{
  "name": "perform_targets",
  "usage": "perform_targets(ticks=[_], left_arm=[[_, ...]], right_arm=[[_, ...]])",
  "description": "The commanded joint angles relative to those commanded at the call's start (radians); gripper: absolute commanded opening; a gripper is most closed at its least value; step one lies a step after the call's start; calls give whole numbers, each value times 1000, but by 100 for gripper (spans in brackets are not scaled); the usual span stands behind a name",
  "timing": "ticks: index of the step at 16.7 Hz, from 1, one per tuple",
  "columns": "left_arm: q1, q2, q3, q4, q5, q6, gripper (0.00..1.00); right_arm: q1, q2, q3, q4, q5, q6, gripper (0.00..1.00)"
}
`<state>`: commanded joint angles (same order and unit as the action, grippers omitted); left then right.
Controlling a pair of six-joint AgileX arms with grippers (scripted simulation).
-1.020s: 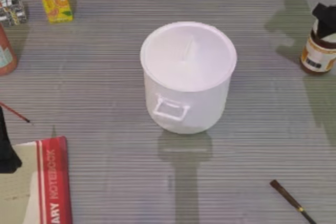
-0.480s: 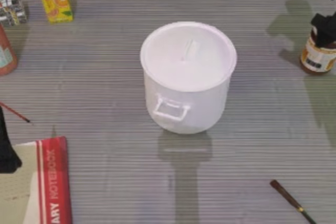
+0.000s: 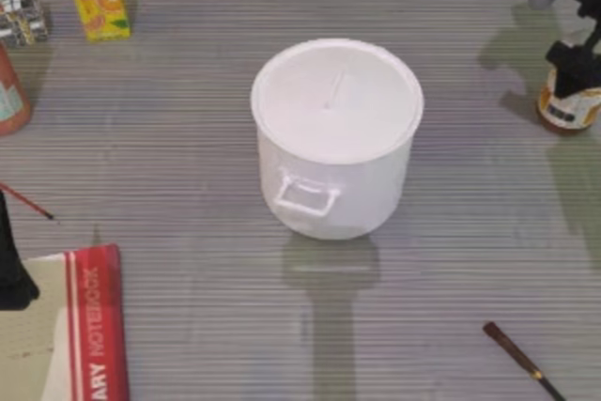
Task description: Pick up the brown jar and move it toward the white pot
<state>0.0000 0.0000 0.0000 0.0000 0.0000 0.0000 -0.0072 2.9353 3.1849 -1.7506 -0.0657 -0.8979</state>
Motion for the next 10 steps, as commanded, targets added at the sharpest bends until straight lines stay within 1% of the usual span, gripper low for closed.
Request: perform_targets(ticks=[3, 8, 10], left_arm=[[0, 0, 0, 0, 0, 0, 100], [0, 0, 0, 0, 0, 0, 100], [0, 0, 0, 0, 0, 0, 100]], right_arm=[[2, 77, 105, -31, 1, 2, 100], [3, 92, 122, -36, 2, 3, 100], [3, 92, 122, -36, 2, 3, 85]])
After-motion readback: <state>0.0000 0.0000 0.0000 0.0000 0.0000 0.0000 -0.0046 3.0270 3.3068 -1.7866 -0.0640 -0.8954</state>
